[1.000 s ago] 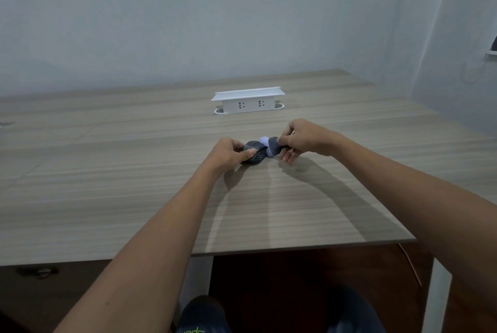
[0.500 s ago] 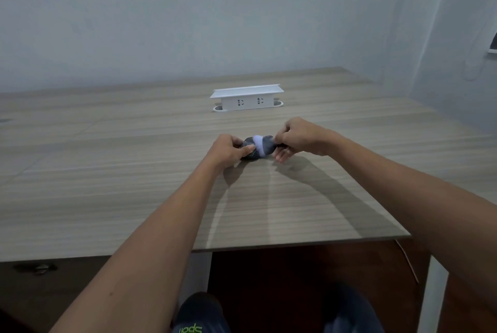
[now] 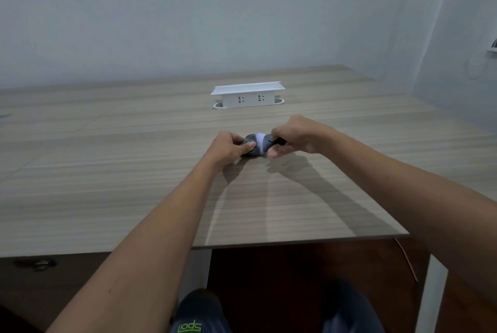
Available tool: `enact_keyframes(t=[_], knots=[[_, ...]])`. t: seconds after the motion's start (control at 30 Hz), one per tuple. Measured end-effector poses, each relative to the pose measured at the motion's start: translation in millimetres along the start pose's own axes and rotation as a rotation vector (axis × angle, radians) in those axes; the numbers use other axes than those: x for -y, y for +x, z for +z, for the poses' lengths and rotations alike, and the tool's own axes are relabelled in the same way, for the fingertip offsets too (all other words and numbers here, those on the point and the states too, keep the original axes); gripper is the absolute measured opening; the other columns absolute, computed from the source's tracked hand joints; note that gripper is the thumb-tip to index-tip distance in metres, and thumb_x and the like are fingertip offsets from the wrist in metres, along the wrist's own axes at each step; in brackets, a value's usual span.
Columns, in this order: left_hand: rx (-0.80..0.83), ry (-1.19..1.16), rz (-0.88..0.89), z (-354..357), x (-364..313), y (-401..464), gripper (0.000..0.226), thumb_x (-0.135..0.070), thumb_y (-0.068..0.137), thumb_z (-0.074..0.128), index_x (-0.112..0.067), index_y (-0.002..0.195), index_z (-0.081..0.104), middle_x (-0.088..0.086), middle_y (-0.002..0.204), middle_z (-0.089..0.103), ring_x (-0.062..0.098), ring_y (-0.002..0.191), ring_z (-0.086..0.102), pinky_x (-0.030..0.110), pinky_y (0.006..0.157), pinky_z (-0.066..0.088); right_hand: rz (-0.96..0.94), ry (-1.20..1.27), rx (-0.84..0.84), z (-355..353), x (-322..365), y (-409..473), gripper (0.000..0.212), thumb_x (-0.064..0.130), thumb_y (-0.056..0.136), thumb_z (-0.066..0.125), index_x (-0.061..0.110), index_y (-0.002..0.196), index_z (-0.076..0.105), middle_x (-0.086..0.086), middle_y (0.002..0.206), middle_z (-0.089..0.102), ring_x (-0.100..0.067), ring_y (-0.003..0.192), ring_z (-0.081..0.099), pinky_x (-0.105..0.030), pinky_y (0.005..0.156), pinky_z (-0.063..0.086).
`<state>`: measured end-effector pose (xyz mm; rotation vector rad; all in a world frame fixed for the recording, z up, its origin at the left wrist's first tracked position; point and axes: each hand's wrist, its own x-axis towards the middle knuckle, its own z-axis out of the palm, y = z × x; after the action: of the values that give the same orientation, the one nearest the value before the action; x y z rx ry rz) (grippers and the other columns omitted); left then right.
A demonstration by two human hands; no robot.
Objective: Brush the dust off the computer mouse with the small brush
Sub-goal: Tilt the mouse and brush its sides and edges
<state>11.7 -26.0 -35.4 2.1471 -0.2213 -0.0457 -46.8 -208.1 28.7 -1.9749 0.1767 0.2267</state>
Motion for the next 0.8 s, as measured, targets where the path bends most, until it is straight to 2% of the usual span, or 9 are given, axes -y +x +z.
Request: enact_keyframes(t=[0.07,0.13,0.2,0.27,0.37,0.47,0.6,0.7,0.8], knots=[[0.002,0.010,0.009,0,0,-1,0.034,-0.031,0.089,0.073,-0.004,0.109,0.075,0.020,0.105,0.076,0.027,0.089,0.070,0.047,0.088,0.057,0.022,0.045,0.026,-2,5,-6,0.018,-0.006,0.093,0.050,-0.007,0.078,0.061,-0.009,0.059,0.074,-0.020,0.064,0.073,-0.031,0.084,0.062],[0.001,0.005,0.009,0,1,-1,0.033,-0.030,0.089,0.073,-0.004,0.108,0.075,0.022,0.105,0.076,0.029,0.090,0.071,0.045,0.086,0.057,0.018,0.056,-0.005,-1,7,-5,0.022,-0.006,0.095,0.046,-0.007,0.077,0.059,-0.008,0.057,0.074,-0.017,0.059,0.072,-0.026,0.076,0.063],[0.000,0.002,0.001,0,1,-1,0.032,-0.031,0.088,0.074,-0.004,0.106,0.076,0.026,0.105,0.075,0.024,0.083,0.065,0.043,0.082,0.055,0.006,0.052,-0.077,-3,4,5,0.013,-0.009,0.088,0.053,-0.010,0.079,0.063,-0.018,0.073,0.077,-0.021,0.060,0.075,-0.026,0.066,0.064],[-0.004,0.004,-0.003,0,2,-2,0.032,-0.032,0.088,0.074,-0.005,0.105,0.076,0.026,0.104,0.075,0.021,0.080,0.062,0.039,0.077,0.053,-0.024,0.002,-0.128,-5,-2,10,0.013,-0.009,0.072,0.067,-0.011,0.085,0.070,-0.024,0.085,0.077,-0.029,0.075,0.078,-0.035,0.078,0.064],[-0.008,0.000,0.005,0,2,-1,0.032,-0.032,0.088,0.075,-0.006,0.106,0.077,0.022,0.104,0.076,0.020,0.081,0.064,0.039,0.076,0.053,-0.035,-0.111,-0.089,-3,-10,14,0.019,-0.004,0.063,0.077,-0.003,0.082,0.078,-0.017,0.085,0.078,-0.029,0.088,0.077,-0.036,0.087,0.059],[-0.005,-0.002,0.016,0,3,-1,0.031,-0.032,0.088,0.075,-0.006,0.105,0.077,0.020,0.104,0.076,0.021,0.083,0.065,0.045,0.083,0.056,-0.028,-0.047,-0.018,4,1,-3,0.003,-0.009,0.072,0.073,-0.006,0.072,0.072,-0.017,0.076,0.073,-0.030,0.085,0.077,-0.037,0.090,0.060],[-0.008,0.018,0.024,0,6,1,0.032,-0.032,0.089,0.073,-0.005,0.105,0.077,0.022,0.104,0.076,0.020,0.082,0.063,0.040,0.077,0.054,-0.039,-0.050,0.000,2,9,-6,0.016,-0.011,0.082,0.064,-0.005,0.067,0.064,-0.019,0.077,0.071,-0.031,0.082,0.074,-0.034,0.089,0.059],[-0.010,-0.001,0.019,1,6,1,0.031,-0.032,0.088,0.074,-0.005,0.103,0.077,0.023,0.103,0.076,0.019,0.077,0.060,0.032,0.071,0.047,-0.089,-0.205,-0.116,1,5,11,0.010,-0.002,0.066,0.075,0.001,0.064,0.066,-0.016,0.070,0.075,-0.033,0.081,0.076,-0.034,0.081,0.062],[-0.012,-0.010,0.009,1,6,1,0.031,-0.032,0.089,0.074,-0.006,0.104,0.077,0.021,0.103,0.076,0.018,0.077,0.061,0.031,0.072,0.047,-0.200,-0.346,-0.182,3,-3,14,0.007,0.000,0.081,0.066,-0.002,0.075,0.068,-0.010,0.059,0.071,-0.032,0.072,0.072,-0.028,0.066,0.061]])
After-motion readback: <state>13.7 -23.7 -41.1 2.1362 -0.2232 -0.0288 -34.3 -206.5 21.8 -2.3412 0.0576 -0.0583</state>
